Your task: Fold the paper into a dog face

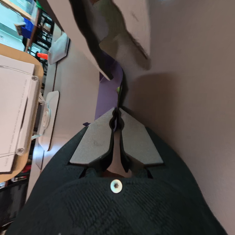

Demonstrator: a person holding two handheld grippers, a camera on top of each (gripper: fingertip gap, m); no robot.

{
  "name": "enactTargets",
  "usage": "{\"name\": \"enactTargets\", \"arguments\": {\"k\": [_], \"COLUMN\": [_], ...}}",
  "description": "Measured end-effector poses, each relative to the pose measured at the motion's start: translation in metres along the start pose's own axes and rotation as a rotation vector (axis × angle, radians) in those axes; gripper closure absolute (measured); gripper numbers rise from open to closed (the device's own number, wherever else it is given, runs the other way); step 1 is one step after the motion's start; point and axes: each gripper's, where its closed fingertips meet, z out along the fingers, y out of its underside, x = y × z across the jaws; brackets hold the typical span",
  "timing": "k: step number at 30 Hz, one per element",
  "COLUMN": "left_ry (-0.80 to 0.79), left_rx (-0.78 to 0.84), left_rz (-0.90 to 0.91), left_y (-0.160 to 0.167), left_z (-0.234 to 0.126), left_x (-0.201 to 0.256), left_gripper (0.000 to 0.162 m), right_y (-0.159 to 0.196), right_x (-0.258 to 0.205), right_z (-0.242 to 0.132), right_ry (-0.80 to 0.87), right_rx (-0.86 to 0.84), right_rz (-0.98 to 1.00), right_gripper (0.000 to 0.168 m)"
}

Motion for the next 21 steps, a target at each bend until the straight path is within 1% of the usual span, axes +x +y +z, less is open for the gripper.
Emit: {"name": "enactTargets", "arguments": {"k": [2, 4, 6, 8, 9, 11, 14, 17, 18, 20, 21], "left_ry": [0.056, 0.115, 0.157, 0.194, 0.213, 0.256, 0.285, 0.273, 0.259, 0.207, 0.17], "left_rx": [0.003, 0.004, 0.001, -0.002, 0.0, 0.007, 0.007, 0.016, 0.018, 0.014, 0.016], "left_rz": [-0.074, -0.159, -0.222, -0.279, -0.306, -0.353, -0.394, -0.399, -0.389, -0.344, -0.301], "left_y": [-0.002, -0.004, -0.004, -0.004, -0.004, -0.007, -0.007, -0.007, -0.006, -0.004, -0.004], "left_z": [0.0, 0.0, -0.002, -0.003, -0.004, -0.006, -0.007, -0.008, -0.009, -0.011, -0.013], "left_x": [0.002, 0.005, 0.006, 0.007, 0.009, 0.012, 0.013, 0.012, 0.01, 0.007, 0.005], "left_gripper": [0.162, 0.162, 0.162, 0.162, 0.162, 0.162, 0.162, 0.161, 0.158, 0.144, 0.14], "right_y": [0.004, 0.007, 0.008, 0.007, 0.006, 0.001, 0.001, 0.003, 0.003, 0.0, -0.002], "right_x": [0.004, 0.011, 0.016, 0.018, 0.018, 0.018, 0.022, 0.026, 0.026, 0.027, 0.026], "right_z": [0.005, 0.009, 0.013, 0.015, 0.015, 0.016, 0.017, 0.016, 0.015, 0.011, 0.009], "right_ry": [0.09, 0.165, 0.195, 0.187, 0.182, 0.146, 0.101, 0.077, 0.057, 0.008, -0.024], "right_rx": [-0.031, -0.058, -0.055, -0.04, -0.024, 0.016, 0.051, 0.067, 0.076, 0.115, 0.138], "right_rz": [-0.035, -0.048, -0.038, -0.009, 0.006, 0.053, 0.166, 0.265, 0.308, 0.403, 0.453], "right_gripper": [0.126, 0.129, 0.134, 0.14, 0.146, 0.168, 0.168, 0.168, 0.168, 0.168, 0.168]}}
